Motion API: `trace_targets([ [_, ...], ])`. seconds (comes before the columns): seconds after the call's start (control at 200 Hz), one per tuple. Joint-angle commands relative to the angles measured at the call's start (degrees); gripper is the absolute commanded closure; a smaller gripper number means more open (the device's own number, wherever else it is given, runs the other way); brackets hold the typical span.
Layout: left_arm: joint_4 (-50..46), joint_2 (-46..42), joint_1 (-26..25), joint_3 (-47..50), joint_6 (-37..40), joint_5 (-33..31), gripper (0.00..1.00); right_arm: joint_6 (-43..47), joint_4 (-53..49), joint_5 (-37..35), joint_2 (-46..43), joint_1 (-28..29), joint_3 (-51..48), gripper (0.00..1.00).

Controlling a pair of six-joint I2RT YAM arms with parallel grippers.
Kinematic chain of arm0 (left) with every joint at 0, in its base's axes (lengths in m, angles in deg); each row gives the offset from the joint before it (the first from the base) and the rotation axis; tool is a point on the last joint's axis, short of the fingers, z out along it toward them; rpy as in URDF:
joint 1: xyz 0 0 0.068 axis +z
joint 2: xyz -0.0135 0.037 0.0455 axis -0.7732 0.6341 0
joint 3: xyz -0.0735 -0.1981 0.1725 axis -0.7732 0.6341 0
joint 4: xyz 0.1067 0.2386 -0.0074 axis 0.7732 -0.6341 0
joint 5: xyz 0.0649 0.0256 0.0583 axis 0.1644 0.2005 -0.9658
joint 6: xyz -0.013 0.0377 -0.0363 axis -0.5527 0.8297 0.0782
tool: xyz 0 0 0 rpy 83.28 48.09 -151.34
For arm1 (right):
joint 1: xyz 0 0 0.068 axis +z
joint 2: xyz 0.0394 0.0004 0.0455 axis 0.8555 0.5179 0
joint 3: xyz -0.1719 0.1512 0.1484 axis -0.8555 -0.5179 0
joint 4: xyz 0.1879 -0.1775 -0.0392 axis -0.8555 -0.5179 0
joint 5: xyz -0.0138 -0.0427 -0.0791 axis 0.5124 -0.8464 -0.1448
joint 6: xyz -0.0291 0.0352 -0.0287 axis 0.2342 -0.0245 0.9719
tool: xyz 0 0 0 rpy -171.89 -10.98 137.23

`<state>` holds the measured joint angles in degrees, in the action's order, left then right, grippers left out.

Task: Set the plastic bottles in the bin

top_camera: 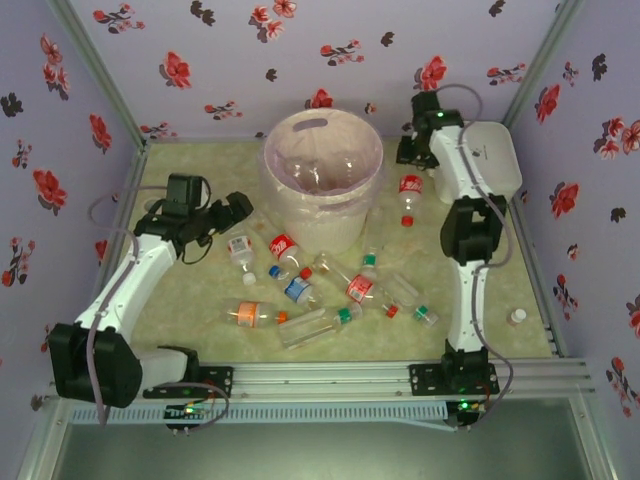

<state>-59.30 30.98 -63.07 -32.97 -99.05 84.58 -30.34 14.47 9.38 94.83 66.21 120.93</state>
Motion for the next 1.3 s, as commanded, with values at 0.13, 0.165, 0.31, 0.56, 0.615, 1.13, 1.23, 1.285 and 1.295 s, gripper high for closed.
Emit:
trace_targets([
  [0.13, 7.3, 4.3, 2.4, 2.2, -3.3, 0.0, 0.01, -0.2, 3.7, 5.5, -20.7, -1.7, -6.0, 0.52],
  [0.165, 5.9, 5.2, 2.3, 1.3, -2.4, -1.1, 0.01, -0.6, 4.7, 6.2, -23.5, -1.7, -7.7, 0.53],
  [0.31, 3.4, 8.0, 1.8, 0.1, -0.5, -3.7, 0.00, -5.1, 13.6, 11.8, -35.6, -1.7, -16.1, 0.62],
  [0.56, 1.6, 11.1, -0.4, 0.0, 2.5, -9.3, 0.05, -11.5, 19.6, 22.8, -41.5, -0.6, -12.9, 0.76],
  [0.615, 1.2, 12.0, -1.1, -0.1, 2.9, -10.3, 0.07, -12.7, 21.8, 23.7, -40.9, 0.6, -11.6, 0.78],
  [1.13, 5.3, 15.9, -4.1, 2.9, 1.4, -11.3, 0.19, -3.1, 40.8, 22.8, -24.4, 18.2, -7.3, 0.85],
  [1.23, 5.6, 16.3, -4.1, 3.1, 1.2, -11.3, 0.22, 2.9, 36.2, 19.2, -21.8, 20.2, -8.5, 0.88],
  [1.285, 5.9, 16.6, -4.1, 3.2, 1.0, -11.3, 0.24, 4.9, 34.7, 17.3, -20.8, 21.2, -10.3, 0.89],
  [1.295, 5.9, 16.6, -4.2, 3.2, 1.0, -11.3, 0.24, 5.3, 34.5, 17.0, -20.6, 21.4, -10.6, 0.89],
])
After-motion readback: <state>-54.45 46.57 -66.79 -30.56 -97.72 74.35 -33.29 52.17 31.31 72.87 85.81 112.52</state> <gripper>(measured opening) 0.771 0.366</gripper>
